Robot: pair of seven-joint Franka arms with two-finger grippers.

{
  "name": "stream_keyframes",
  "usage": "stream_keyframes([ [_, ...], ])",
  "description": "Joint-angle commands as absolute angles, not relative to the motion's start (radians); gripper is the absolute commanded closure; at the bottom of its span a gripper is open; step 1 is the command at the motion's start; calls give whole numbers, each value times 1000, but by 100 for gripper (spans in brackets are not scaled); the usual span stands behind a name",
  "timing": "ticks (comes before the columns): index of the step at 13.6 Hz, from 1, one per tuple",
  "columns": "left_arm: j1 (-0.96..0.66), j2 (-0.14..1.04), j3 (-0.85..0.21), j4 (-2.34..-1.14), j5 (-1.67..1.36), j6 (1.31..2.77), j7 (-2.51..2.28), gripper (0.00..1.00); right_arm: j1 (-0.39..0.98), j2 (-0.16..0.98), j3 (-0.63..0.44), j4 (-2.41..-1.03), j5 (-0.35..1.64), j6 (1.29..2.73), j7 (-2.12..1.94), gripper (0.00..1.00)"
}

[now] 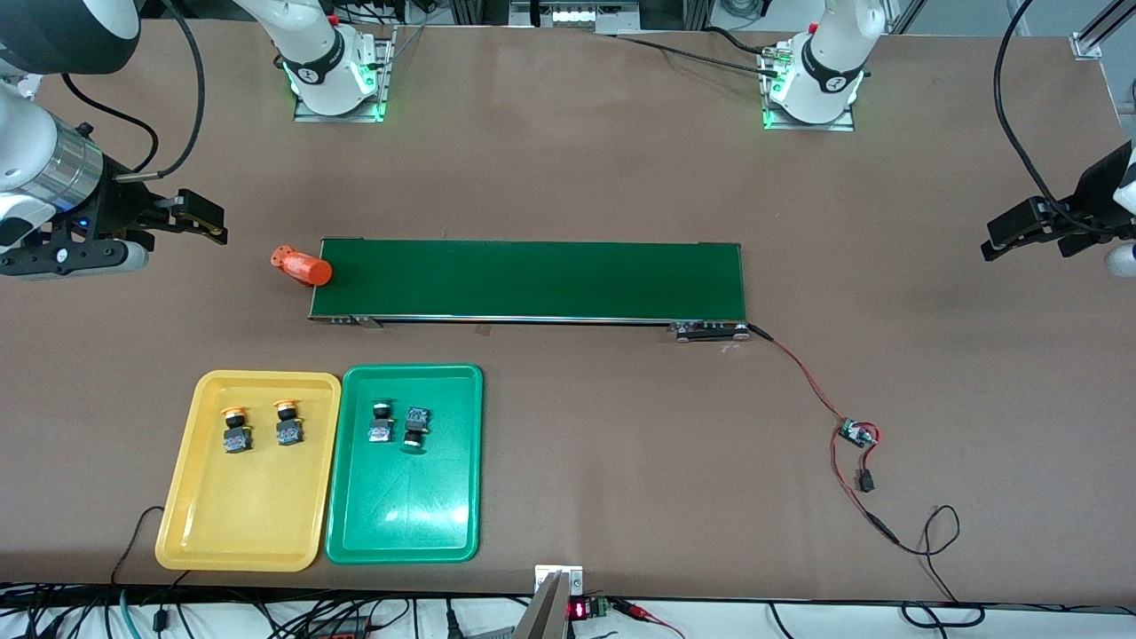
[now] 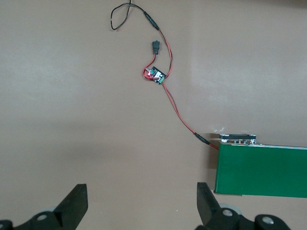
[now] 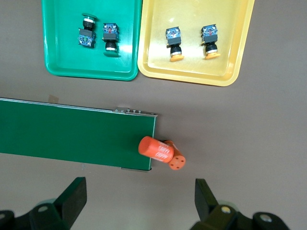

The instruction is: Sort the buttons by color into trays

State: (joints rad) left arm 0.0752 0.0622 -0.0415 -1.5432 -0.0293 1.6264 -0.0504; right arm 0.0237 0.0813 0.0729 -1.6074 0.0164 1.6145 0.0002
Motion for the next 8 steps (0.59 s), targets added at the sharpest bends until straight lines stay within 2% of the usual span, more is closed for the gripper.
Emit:
stream_keyframes([
  [1, 77, 46, -44, -1549, -15, 1618, -31, 0, 18, 91, 72, -1582, 25, 1600, -11, 0],
  [8, 77, 46, -44, -1549, -14, 1618, -31, 0, 18, 91, 72, -1577, 25, 1600, -11, 0],
])
